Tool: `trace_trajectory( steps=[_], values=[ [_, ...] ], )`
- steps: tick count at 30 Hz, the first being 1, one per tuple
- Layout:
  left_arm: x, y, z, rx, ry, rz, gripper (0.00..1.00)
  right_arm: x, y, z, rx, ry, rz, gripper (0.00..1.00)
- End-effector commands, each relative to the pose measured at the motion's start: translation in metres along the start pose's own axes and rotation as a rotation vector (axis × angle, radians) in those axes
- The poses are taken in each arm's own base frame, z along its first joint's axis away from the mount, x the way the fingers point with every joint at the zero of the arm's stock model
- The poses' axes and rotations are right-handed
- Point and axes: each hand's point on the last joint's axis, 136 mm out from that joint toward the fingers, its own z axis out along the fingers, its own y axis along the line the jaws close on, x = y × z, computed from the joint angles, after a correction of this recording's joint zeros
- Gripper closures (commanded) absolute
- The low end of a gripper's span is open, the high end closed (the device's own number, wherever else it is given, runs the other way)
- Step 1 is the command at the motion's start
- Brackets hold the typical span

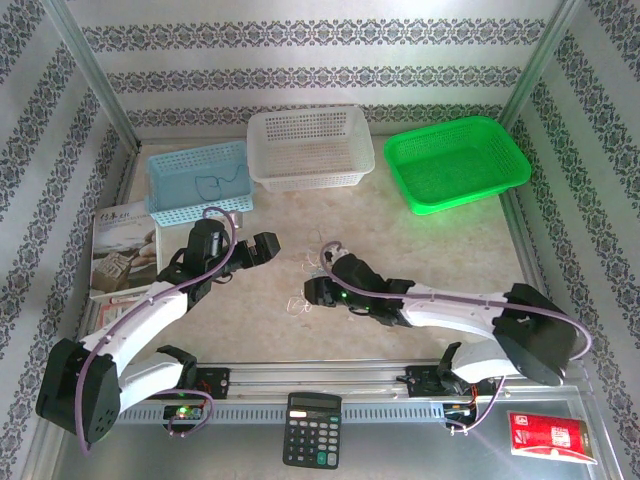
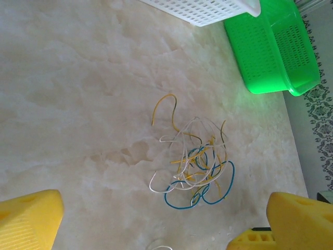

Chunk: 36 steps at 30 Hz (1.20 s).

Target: Untangle the cables

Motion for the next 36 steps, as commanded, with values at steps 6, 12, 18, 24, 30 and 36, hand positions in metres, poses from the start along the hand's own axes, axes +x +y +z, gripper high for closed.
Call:
trace_trajectory(
  steps=[6, 12, 18, 24, 30, 36],
  values=[
    [-0.010, -0.011, -0.008, 0.029, -0.056, 0.015, 0.00, 0.001, 0.003, 0.036, 0.039, 0.015, 0.007, 0.59],
    [-0.012, -0.017, -0.010, 0.047, -0.057, 0.029, 0.00, 0.013, -0.011, 0.044, 0.076, 0.034, 0.017, 0.72],
    [-0.011, -0.018, -0.009, 0.056, -0.048, 0.034, 0.00, 0.003, -0.002, 0.034, 0.052, 0.012, -0.010, 1.00],
    [-0.006, -0.025, -0.007, 0.110, -0.032, 0.026, 0.00, -0.037, 0.011, -0.008, 0.001, -0.126, 0.004, 1.00],
    [0.002, -0.046, -0.007, 0.245, -0.013, 0.051, 0.03, -0.072, 0.006, -0.043, -0.030, -0.255, 0.073, 1.00],
    [0.018, -0.060, 0.000, 0.320, 0.029, 0.061, 0.11, -0.094, -0.006, -0.060, -0.028, -0.327, 0.126, 1.00]
  ],
)
